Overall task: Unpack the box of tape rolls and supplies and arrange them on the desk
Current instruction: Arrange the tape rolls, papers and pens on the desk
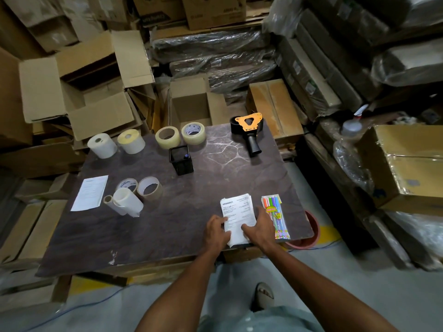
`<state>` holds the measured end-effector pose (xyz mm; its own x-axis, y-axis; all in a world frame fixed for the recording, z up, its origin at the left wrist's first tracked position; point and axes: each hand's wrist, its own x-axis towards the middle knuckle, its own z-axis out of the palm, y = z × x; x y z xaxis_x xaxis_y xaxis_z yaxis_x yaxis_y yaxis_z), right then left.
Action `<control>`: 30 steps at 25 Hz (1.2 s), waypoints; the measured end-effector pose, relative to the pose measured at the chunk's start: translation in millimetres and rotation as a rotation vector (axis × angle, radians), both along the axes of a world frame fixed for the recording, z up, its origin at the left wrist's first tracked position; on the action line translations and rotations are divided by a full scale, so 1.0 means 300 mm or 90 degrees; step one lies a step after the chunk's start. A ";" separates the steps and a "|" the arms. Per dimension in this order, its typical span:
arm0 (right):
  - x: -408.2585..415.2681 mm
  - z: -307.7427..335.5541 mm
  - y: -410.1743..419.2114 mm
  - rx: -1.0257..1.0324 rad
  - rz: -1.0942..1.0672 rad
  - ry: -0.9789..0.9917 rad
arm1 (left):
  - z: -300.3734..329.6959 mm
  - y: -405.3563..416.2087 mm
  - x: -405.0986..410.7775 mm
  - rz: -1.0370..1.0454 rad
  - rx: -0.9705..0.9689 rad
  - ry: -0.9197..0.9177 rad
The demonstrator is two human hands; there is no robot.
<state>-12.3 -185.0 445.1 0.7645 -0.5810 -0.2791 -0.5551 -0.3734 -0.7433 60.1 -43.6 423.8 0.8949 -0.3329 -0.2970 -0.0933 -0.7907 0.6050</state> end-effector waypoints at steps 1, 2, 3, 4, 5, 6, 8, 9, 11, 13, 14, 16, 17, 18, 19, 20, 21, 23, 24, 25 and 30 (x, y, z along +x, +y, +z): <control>0.004 0.001 -0.002 0.012 -0.012 -0.002 | 0.000 -0.002 0.001 0.000 0.001 -0.001; 0.009 -0.005 -0.006 0.025 -0.022 -0.010 | -0.002 -0.003 0.002 0.002 0.000 -0.002; 0.016 -0.004 -0.008 0.043 -0.033 -0.012 | -0.003 -0.005 0.004 0.007 -0.002 0.000; 0.023 -0.004 -0.011 0.071 -0.044 -0.015 | -0.004 -0.006 0.005 0.013 -0.005 0.004; 0.030 0.000 -0.014 0.098 -0.051 -0.012 | -0.004 -0.007 0.003 0.019 -0.009 0.007; 0.039 0.003 -0.018 0.121 -0.055 -0.010 | -0.004 -0.007 0.002 0.024 -0.013 0.008; 0.055 0.012 -0.025 0.146 -0.049 0.000 | -0.003 -0.007 -0.002 0.035 -0.021 0.012; 0.060 0.008 -0.028 0.154 -0.040 0.003 | -0.002 -0.006 -0.003 0.039 -0.023 0.013; 0.063 0.003 -0.021 0.154 -0.019 0.019 | -0.001 -0.004 -0.005 0.035 -0.030 0.012; 0.060 0.007 -0.004 0.117 -0.014 0.027 | -0.005 0.000 -0.006 0.030 -0.039 0.014; 0.061 0.003 0.002 0.084 -0.019 0.021 | -0.008 0.002 -0.007 0.028 -0.041 0.014; 0.065 -0.014 0.005 0.015 -0.020 0.025 | -0.010 0.006 -0.010 0.028 -0.045 0.013; 0.070 -0.016 0.005 0.013 -0.019 0.029 | -0.010 0.008 -0.011 0.028 -0.054 0.015; 0.076 -0.020 0.003 0.036 -0.022 0.026 | -0.009 0.009 -0.009 0.029 -0.063 0.016; 0.080 -0.011 0.003 0.070 -0.025 0.015 | -0.009 0.011 -0.005 0.029 -0.070 0.018; 0.083 -0.003 0.002 0.106 -0.030 0.000 | -0.007 0.013 -0.002 0.029 -0.073 0.021; 0.087 0.007 0.003 0.133 -0.031 -0.009 | -0.006 0.016 -0.001 0.028 -0.075 0.023; 0.088 0.015 -0.003 0.154 -0.022 -0.053 | -0.007 0.018 -0.001 0.024 -0.080 0.026; 0.084 0.013 -0.005 0.151 -0.012 -0.087 | -0.009 0.020 -0.001 0.022 -0.083 0.027; 0.072 0.016 -0.005 0.139 -0.002 -0.113 | -0.006 0.021 -0.002 0.024 -0.089 0.031; 0.052 0.025 -0.034 0.146 -0.004 -0.187 | 0.021 0.023 0.015 0.109 -0.226 0.134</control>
<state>3.2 -195.3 452.7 0.8284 -0.5333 -0.1715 -0.3071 -0.1762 -0.9352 64.7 -36.8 430.2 0.8780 -0.3001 -0.3730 0.1752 -0.5236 0.8338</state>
